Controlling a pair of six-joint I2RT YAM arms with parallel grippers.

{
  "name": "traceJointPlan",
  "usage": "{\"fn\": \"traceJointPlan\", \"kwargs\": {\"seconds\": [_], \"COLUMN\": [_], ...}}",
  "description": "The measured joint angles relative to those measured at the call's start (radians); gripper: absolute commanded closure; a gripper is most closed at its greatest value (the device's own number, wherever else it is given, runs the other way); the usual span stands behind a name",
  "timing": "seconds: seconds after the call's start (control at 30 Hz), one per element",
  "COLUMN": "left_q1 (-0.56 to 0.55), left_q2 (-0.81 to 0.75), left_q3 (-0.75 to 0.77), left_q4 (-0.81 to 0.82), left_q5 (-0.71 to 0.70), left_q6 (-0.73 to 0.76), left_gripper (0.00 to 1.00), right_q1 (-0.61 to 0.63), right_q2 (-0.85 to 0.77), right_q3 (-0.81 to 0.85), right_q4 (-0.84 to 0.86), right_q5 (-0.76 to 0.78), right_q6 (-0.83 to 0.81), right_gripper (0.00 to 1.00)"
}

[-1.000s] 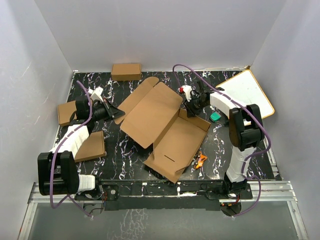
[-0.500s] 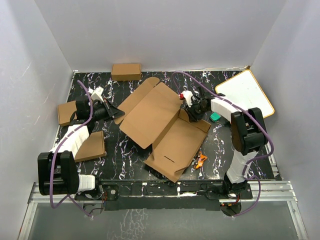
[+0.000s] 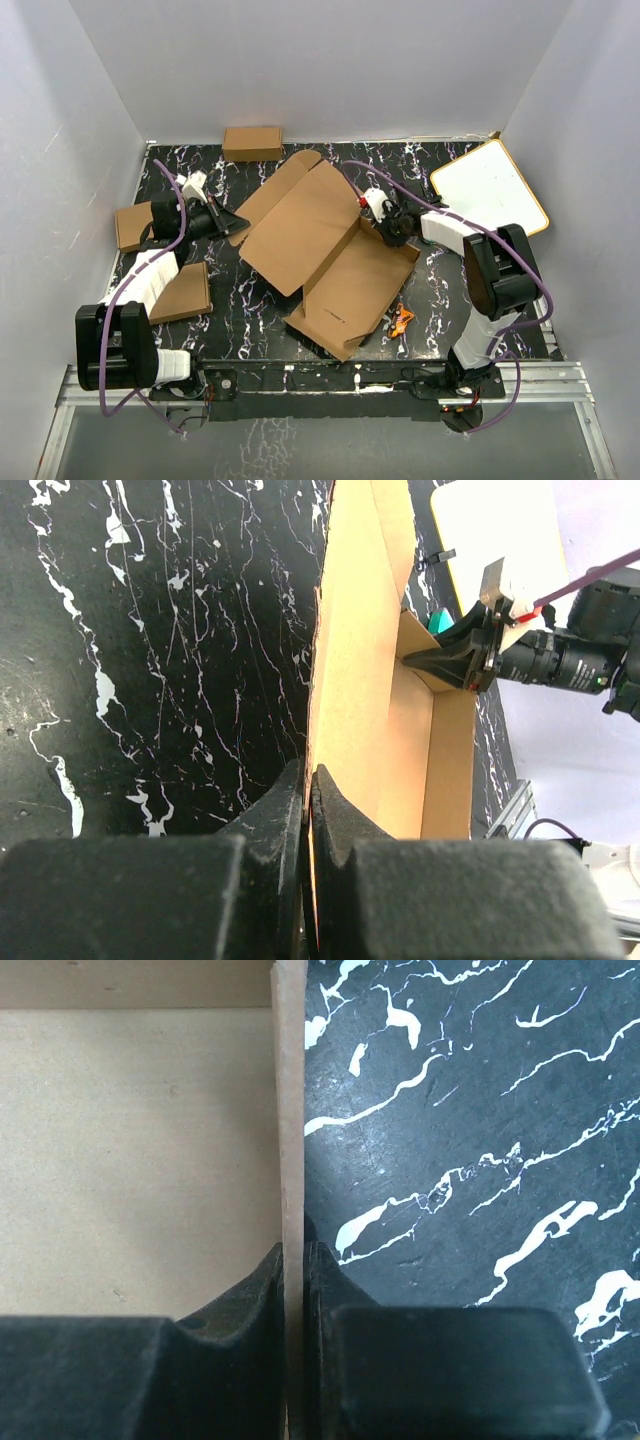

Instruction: Fold the paper box

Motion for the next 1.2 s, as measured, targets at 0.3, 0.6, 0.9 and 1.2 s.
{"fn": "traceJointPlan", "kwargs": {"seconds": [0.3, 0.6, 0.9, 1.2], "left_q1": [-0.001, -0.001, -0.001, -0.001], "left_q2": [0.0, 0.0, 0.003, 0.019], "left_q3": [0.002, 0.031, 0.053, 0.08], "left_q4": [0.024, 0.006, 0.005, 0.01], "left_q5": [0.006, 0.007, 0.023, 0.041], "left_q6": [-0.006, 0.0, 0.011, 0.012], "left_gripper": [1.0, 1.0, 1.0, 1.0], "right_q1": [0.031, 0.027, 0.003, -0.002], "right_q2": [-0.029, -0.058, -0.113, -0.029], "right_q3": [-0.031, -0.011, 0.02, 0.02], "right_q4": [0.032, 0.0, -0.014, -0.012], "right_q5": [0.087, 0.061, 0.034, 0.047], "right_q6": [0.03, 0.04, 0.035, 0.022], "right_gripper": [0.72, 0.55, 0.55, 0.79]}}
